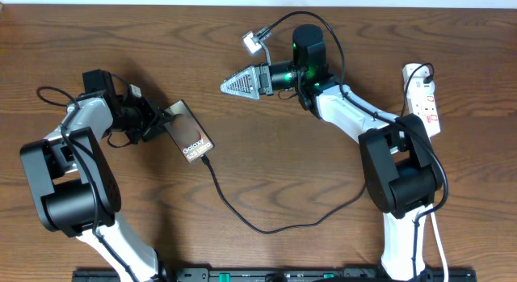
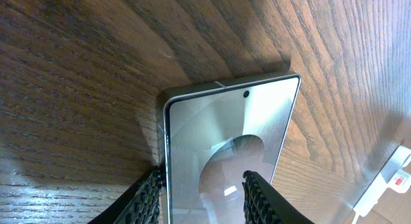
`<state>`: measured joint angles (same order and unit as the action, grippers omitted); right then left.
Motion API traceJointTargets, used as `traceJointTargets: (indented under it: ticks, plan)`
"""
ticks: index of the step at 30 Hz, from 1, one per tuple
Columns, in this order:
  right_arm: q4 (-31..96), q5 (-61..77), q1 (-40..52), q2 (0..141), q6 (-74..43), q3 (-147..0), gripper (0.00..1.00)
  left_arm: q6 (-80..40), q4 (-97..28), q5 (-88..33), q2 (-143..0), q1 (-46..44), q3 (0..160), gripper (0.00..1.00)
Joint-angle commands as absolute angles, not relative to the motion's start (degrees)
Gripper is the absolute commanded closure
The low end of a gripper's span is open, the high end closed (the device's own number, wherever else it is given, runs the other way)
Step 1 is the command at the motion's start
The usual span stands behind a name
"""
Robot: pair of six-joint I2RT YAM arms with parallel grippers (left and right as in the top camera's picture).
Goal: Plug charger to phone and switch on socket
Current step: 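Raise the left gripper off the phone and move the right gripper toward the power strip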
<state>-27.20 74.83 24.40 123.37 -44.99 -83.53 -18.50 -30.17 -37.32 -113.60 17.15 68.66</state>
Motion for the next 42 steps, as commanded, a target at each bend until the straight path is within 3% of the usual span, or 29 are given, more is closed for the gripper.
traceJointTargets:
  ticks: [1, 7, 12, 18, 30, 37, 42]
  plan:
    - [-27.18, 75.57, 24.40, 123.87, -44.95, -84.05, 0.01, -15.22, -31.24, -34.04, -112.25, 18.74, 68.47, 0.59]
    - [-27.20, 73.93, 24.40, 123.87, -44.23, -84.05, 0.01, -14.55, -30.85, -40.03, -102.00, 19.94, 68.47, 0.54]
    - [-25.52, 73.49, 24.38, 123.87, -44.10, -84.05, 0.01, -14.57, -29.67, -49.41, -92.51, 18.41, 68.47, 0.30]
    - [-14.55, 67.24, 23.24, 123.87, -42.44, -84.05, 0.01, -14.61, -29.47, -51.03, -85.08, 14.33, 68.51, 0.14]
    - [18.90, 46.76, 16.21, 118.45, -27.92, -84.12, 0.01, -14.59, -29.06, -49.28, -79.57, 9.39, 69.34, 0.09]
    - [33.17, 27.62, 10.02, 98.74, -24.43, -84.71, 0.01, -13.67, -29.10, -49.30, -79.61, 9.28, 69.34, 0.05]
    - [36.29, 24.01, 2.57, 85.03, -20.40, -84.71, 0.01, -12.99, -29.10, -49.28, -79.61, 9.28, 69.34, 0.05]
